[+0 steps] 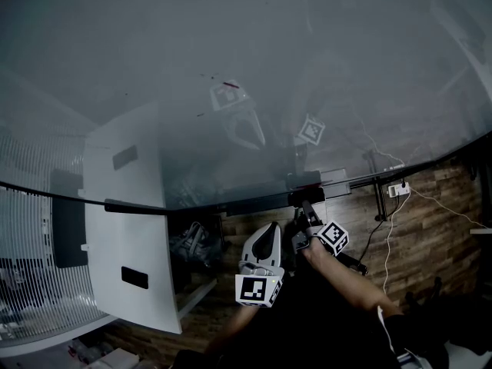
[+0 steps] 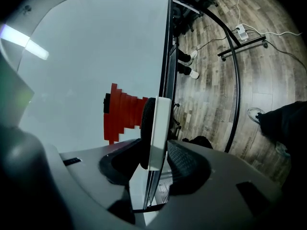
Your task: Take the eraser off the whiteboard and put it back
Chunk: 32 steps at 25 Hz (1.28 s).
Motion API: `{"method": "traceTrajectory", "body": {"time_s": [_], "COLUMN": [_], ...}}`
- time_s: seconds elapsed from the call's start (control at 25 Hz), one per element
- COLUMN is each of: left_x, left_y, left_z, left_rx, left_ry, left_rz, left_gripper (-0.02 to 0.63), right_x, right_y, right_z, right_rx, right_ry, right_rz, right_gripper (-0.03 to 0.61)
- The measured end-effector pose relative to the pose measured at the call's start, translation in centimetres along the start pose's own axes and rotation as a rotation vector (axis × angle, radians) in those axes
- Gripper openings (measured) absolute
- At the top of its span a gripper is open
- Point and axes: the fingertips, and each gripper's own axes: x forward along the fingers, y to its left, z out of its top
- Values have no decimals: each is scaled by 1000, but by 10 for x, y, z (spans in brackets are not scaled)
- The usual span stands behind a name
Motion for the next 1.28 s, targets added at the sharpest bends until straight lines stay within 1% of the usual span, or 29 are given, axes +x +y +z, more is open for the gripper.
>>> {"method": "traceTrajectory", "body": {"time_s": [0.44, 0.88, 1.04, 1.08, 1.16, 1.2, 1.28], "left_x": [-10, -17, -20, -21, -23, -24, -26], "left_y": [2, -7, -13, -14, -16, -17, -18], "left_z": [0, 2, 2, 3, 5, 7, 9], "left_rx": [-4, -6, -3, -2, 4, 7, 13], "left_ry": [-14, -43, -55, -60, -73, -79, -86], "left_rz": [4, -6, -13, -13, -13, -12, -12], "left_gripper": [2, 2, 2, 2, 2, 2, 2], "right_x": [-5, -32, -47, -50, -58, -61, -66], "right_y": [2, 18, 41, 48, 62, 70, 88], "right_z": [0, 0, -1, 0, 4, 7, 11], "right_rx": [-1, -17, -103, -133, -206, -245, -314], "right_ry": [3, 29, 56, 57, 47, 42, 36], "right_rz": [7, 39, 81, 91, 101, 107, 131], "right_gripper": [184, 184, 183, 166, 76, 45, 23]}}
